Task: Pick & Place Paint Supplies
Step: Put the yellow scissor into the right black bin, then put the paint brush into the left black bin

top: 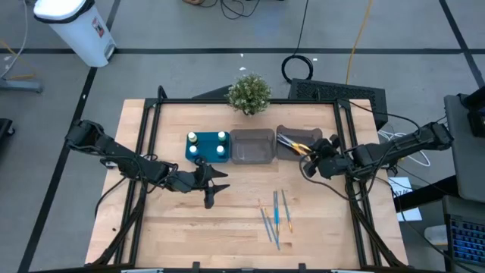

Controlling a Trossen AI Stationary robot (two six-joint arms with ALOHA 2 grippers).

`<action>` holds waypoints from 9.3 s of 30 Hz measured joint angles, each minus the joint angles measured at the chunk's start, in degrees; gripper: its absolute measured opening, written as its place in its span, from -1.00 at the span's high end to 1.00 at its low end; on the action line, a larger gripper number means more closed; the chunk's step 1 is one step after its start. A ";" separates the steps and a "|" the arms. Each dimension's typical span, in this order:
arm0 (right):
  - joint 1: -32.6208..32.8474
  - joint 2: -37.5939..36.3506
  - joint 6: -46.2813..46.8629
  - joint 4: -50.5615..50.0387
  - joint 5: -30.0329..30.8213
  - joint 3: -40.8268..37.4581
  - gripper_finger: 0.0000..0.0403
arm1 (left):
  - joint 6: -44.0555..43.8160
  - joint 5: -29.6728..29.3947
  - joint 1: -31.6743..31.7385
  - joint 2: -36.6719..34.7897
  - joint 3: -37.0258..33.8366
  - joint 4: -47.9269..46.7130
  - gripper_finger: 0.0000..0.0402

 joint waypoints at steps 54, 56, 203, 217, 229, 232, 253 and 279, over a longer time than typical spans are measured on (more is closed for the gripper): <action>0.01 -0.09 -2.72 2.46 6.95 -2.47 0.58 | -0.44 -0.02 0.00 0.00 0.00 -0.37 0.05; 0.01 -0.09 -3.52 3.71 4.40 -2.47 0.56 | -0.44 -0.02 0.00 0.00 0.00 -0.39 0.05; 30.66 34.49 17.48 -2.58 -29.20 7.37 0.54 | -3.25 -1.57 0.00 0.00 0.00 -0.78 0.05; 30.63 28.24 25.82 -15.57 -29.76 5.78 0.54 | -3.32 -1.57 0.00 0.17 0.00 -0.68 0.05; 26.65 26.43 26.78 -3.74 -34.33 -8.06 0.53 | -4.15 -1.55 0.00 0.17 0.00 -0.68 0.05; 26.35 25.50 26.72 -3.71 -33.61 -9.19 0.54 | -4.20 -1.55 0.00 0.17 0.00 -0.70 0.05; 26.38 23.56 26.26 -3.25 -31.46 -8.67 0.99 | -4.25 -1.60 0.00 0.17 0.00 -0.70 0.05; 12.85 23.57 -28.55 35.44 -9.30 3.13 1.00 | -5.90 -14.08 7.64 0.20 0.00 9.27 0.05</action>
